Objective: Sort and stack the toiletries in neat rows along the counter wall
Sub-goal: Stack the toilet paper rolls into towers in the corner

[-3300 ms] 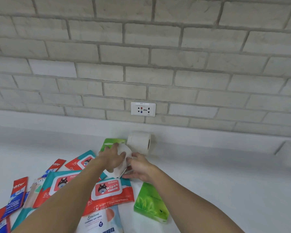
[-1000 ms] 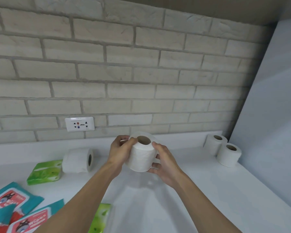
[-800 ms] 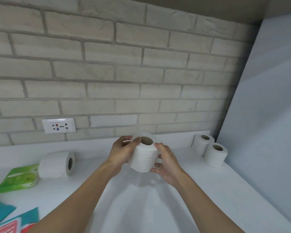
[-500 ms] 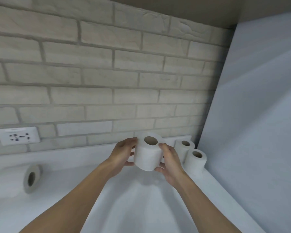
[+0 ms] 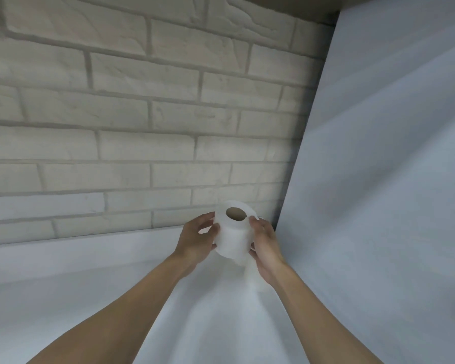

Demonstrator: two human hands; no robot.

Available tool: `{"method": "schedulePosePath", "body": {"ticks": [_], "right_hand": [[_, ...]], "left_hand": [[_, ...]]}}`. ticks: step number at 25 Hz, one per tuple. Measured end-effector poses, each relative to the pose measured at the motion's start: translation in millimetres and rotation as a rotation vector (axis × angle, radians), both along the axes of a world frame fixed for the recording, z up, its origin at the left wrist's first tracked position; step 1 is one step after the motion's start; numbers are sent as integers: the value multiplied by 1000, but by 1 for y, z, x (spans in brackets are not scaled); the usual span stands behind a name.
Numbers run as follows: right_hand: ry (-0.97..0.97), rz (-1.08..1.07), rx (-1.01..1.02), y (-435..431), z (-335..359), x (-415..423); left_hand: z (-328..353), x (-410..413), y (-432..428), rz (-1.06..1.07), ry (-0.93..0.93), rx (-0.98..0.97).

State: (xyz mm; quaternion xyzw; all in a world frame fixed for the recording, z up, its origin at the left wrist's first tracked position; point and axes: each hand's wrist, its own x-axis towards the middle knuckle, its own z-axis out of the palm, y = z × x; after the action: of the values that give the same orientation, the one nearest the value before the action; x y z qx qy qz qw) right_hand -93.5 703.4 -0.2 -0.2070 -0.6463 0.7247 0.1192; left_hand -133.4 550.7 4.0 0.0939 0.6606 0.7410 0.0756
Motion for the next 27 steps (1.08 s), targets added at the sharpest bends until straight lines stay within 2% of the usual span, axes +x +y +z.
{"method": "schedulePosePath", "body": {"ticks": [8, 22, 27], "right_hand": [[-42, -13, 208, 66, -3, -45], [37, -4, 140, 103, -28, -80], [42, -6, 180, 102, -30, -81]], "left_hand": [[-14, -46, 72, 79, -32, -21], [-33, -67, 111, 72, -46, -95], [-33, -61, 111, 91, -28, -166]]}}
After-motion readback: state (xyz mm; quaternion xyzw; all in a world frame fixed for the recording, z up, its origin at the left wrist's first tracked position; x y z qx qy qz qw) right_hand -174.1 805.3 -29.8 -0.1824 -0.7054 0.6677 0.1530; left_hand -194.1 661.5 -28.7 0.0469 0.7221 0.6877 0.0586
